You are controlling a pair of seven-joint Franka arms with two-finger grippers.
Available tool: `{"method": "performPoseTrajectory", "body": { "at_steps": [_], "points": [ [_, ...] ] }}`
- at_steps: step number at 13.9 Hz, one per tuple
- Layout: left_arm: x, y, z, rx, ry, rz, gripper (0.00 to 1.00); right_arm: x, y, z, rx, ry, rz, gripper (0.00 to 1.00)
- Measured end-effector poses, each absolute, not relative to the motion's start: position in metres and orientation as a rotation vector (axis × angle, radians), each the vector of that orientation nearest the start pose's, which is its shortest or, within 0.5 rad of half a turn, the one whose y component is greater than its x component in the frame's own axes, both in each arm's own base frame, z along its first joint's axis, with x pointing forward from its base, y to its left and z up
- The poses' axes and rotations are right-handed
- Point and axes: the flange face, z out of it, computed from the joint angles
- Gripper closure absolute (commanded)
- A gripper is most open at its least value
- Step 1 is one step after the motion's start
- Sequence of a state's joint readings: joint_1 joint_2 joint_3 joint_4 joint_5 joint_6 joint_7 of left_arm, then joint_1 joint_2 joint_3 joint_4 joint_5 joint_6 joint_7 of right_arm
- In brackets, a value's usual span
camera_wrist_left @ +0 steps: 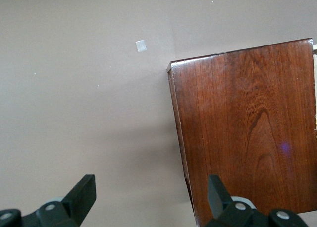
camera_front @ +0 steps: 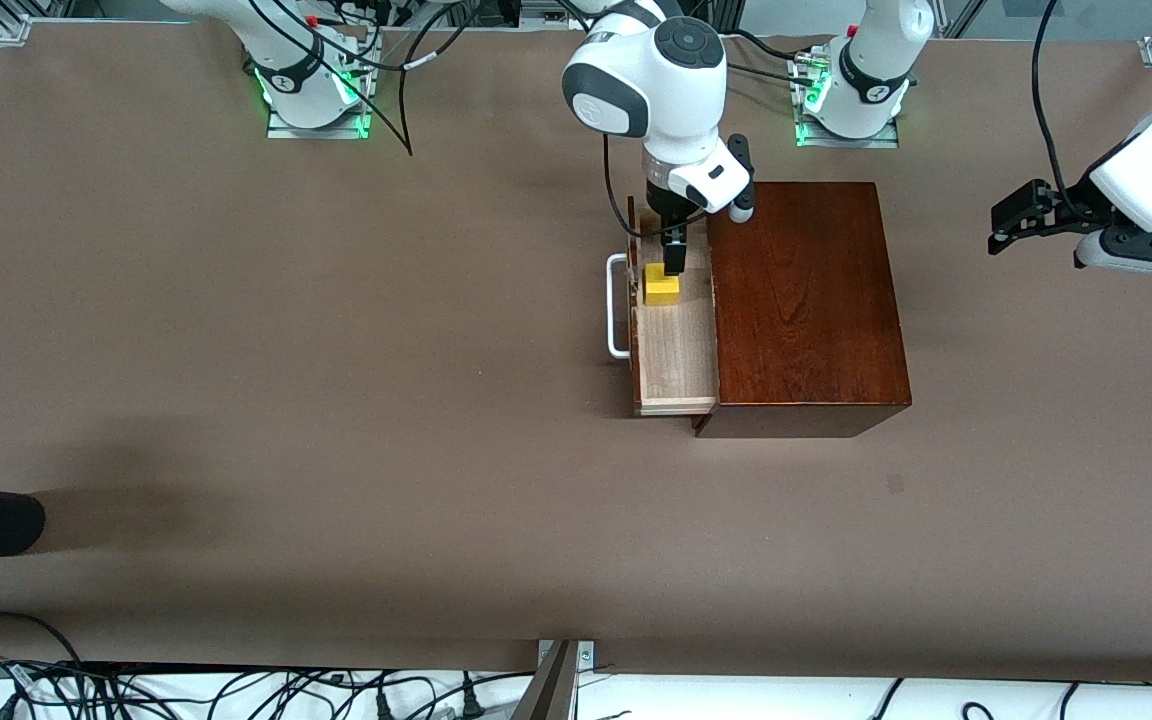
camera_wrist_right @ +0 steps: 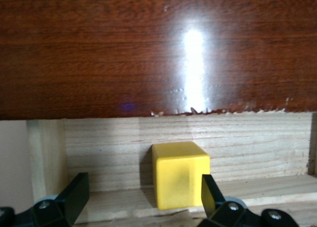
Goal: Open drawer, take yellow block, close drawer
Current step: 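Lower the right gripper and grasp the yellow cube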
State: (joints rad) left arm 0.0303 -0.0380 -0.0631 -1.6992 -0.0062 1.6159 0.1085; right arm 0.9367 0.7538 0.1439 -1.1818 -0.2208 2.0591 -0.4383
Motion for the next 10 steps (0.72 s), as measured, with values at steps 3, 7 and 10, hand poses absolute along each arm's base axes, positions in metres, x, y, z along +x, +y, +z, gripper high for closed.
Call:
{"method": "performPoseTrajectory", "body": {
  "at_steps": [3,7,10],
  "points": [
    [0.543,-0.019,0.589,-3.138,0.222,0.071,0.00,0.402,0.654,0.348,-2.263,-2.257,-0.240,0.00],
    [0.543,-0.019,0.589,-3.138,0.222,0.071,0.00,0.411,0.649,0.340,-2.273,-2.264,-0.232,0.00],
    [0.543,-0.019,0.589,-3.138,0.222,0.071,0.00,0.413,0.649,0.338,-2.267,-2.273,-0.228,0.00]
  ]
}}
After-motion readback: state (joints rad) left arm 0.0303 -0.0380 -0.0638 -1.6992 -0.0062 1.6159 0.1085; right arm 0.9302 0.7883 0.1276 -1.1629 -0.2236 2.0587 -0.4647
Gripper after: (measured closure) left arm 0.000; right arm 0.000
